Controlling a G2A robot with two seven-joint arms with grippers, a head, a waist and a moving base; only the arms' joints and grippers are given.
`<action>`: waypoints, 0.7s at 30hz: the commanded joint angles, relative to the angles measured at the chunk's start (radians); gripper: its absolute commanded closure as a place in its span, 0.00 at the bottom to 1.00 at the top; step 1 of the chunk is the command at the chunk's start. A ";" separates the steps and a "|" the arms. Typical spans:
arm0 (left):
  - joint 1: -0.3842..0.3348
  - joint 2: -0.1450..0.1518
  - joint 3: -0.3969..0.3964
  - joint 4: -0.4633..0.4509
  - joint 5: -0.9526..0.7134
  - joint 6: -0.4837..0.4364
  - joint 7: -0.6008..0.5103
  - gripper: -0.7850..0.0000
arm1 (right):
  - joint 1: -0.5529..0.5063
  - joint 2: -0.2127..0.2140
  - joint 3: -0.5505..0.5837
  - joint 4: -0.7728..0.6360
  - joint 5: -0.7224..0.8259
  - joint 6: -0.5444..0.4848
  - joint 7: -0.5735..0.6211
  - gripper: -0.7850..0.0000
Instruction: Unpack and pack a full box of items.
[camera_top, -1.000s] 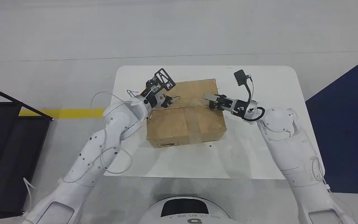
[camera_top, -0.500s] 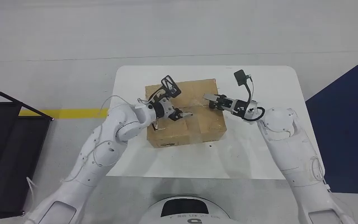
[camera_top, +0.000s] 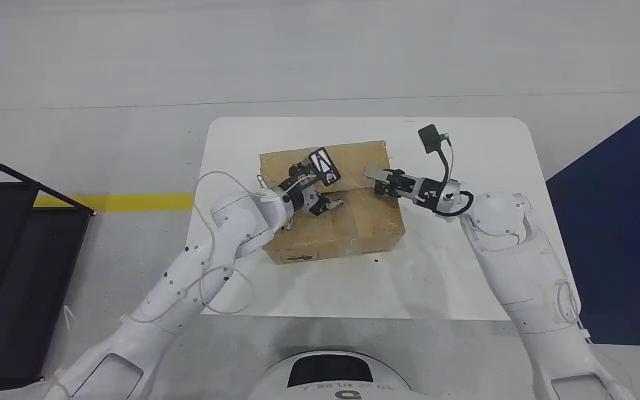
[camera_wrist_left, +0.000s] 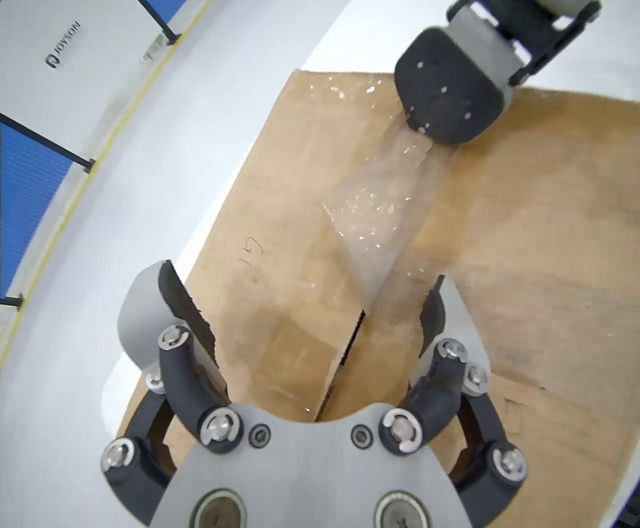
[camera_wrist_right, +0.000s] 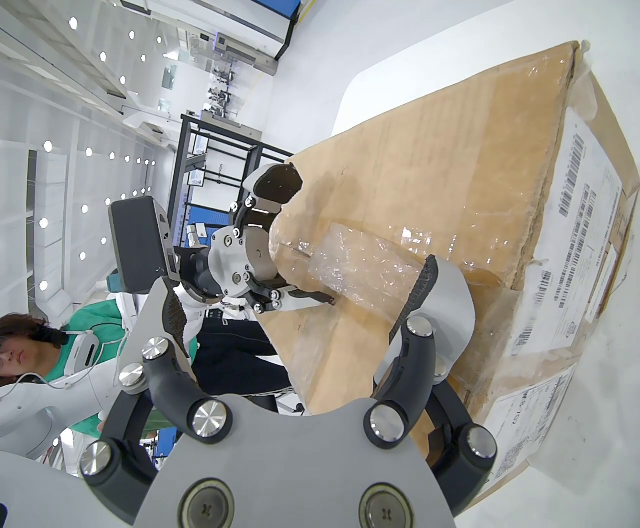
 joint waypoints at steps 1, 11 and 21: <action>0.004 -0.001 0.007 0.001 0.057 0.023 0.027 0.00 | 0.000 0.000 0.000 0.000 0.000 0.000 0.000 0.00; 0.002 -0.012 -0.014 -0.008 0.062 0.098 0.079 0.00 | 0.000 0.000 0.000 0.000 0.000 0.000 0.000 0.00; -0.021 -0.014 -0.090 -0.013 0.056 0.147 0.059 0.00 | 0.000 0.000 0.000 0.000 0.000 0.000 0.000 0.00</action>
